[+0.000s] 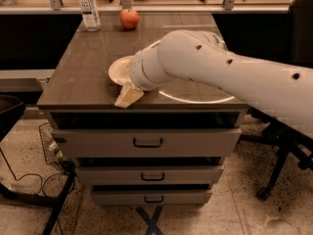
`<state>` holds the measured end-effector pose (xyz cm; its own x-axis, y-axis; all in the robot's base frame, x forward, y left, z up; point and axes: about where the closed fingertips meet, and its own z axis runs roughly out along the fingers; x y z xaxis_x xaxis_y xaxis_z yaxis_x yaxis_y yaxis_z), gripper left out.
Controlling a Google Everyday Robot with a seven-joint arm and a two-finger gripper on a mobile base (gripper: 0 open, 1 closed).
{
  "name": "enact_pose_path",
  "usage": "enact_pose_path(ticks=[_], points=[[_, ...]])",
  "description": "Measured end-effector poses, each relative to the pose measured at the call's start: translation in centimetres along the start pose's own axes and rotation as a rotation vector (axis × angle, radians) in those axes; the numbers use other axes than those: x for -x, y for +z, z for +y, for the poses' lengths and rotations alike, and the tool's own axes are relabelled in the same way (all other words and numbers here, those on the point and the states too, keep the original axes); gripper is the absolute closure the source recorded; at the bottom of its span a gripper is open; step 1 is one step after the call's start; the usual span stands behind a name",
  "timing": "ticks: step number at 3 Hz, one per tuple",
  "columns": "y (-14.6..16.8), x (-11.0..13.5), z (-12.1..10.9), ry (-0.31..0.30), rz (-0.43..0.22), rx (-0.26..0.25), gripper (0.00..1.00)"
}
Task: Move paper bowl near apple
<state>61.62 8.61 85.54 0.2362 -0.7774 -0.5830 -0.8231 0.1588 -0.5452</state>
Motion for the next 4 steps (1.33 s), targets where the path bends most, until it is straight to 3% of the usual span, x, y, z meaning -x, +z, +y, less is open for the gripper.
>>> enact_pose_path(ticks=[1, 2, 3, 4], points=[[-0.03, 0.03, 0.06, 0.000, 0.000, 0.000, 0.93], [-0.06, 0.17, 0.09, -0.002, -0.001, 0.000, 1.00], [-0.06, 0.18, 0.09, -0.003, -0.001, 0.000, 1.00], [-0.08, 0.32, 0.13, -0.005, -0.002, 0.000, 0.89]])
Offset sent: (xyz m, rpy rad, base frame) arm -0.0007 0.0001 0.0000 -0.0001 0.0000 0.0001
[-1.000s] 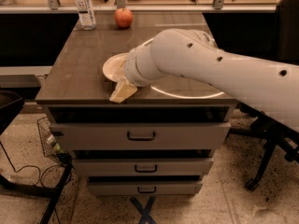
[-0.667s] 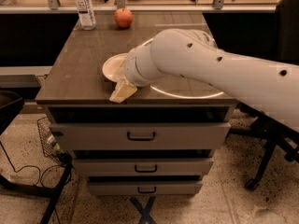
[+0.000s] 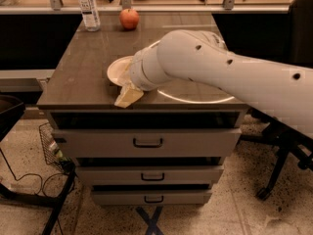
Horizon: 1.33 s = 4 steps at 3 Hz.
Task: Move paper bowl near apple
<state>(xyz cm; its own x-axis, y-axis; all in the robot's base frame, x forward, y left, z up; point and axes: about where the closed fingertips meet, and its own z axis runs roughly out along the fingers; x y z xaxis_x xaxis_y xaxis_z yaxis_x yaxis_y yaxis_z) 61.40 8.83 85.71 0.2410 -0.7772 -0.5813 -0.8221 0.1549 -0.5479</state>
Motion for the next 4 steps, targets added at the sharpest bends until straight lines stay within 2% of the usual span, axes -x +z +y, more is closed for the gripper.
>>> enact_pose_path(ticks=[3, 4], points=[[-0.17, 0.41, 0.27, -0.005, -0.002, 0.000, 0.18], [-0.18, 0.47, 0.29, -0.006, -0.002, 0.000, 0.00]])
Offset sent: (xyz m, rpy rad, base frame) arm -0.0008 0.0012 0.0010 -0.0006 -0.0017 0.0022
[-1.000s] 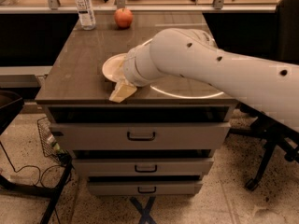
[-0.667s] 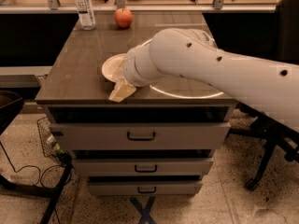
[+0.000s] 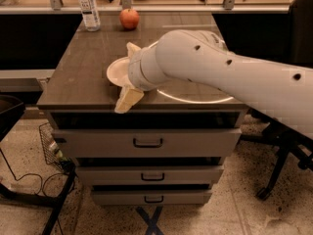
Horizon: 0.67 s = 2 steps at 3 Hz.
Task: Move paper bowl near apple
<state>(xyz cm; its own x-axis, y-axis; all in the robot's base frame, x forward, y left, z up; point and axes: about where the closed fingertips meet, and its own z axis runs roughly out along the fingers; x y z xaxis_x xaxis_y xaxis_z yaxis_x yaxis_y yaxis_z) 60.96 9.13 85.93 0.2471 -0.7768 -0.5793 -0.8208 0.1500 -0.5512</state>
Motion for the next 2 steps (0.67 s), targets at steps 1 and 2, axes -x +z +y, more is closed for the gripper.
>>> enact_pose_path(ticks=[1, 2], points=[[0.00, 0.01, 0.00, 0.000, 0.000, 0.000, 0.00], [-0.22, 0.39, -0.52, -0.010, 0.011, 0.002, 0.00]])
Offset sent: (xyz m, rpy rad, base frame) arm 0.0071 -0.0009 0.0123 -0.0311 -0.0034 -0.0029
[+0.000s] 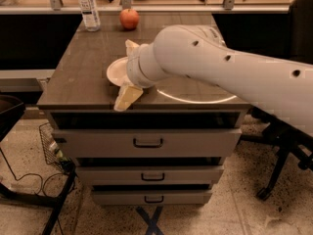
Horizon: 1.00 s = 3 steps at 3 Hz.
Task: Move paper bowl near apple
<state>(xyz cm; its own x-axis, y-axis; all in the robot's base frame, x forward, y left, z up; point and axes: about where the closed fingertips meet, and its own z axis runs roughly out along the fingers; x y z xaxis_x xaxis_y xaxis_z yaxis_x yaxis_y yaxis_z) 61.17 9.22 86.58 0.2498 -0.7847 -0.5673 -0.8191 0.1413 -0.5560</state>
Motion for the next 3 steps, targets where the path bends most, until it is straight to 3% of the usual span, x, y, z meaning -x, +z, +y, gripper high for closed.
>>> enact_pose_path(ticks=[1, 2, 3], points=[[-0.55, 0.46, -0.92, -0.009, 0.022, 0.001, 0.00], [-1.08, 0.79, -1.53, -0.038, 0.063, 0.015, 0.19], [-1.02, 0.89, -1.39, -0.040, 0.062, 0.018, 0.42]])
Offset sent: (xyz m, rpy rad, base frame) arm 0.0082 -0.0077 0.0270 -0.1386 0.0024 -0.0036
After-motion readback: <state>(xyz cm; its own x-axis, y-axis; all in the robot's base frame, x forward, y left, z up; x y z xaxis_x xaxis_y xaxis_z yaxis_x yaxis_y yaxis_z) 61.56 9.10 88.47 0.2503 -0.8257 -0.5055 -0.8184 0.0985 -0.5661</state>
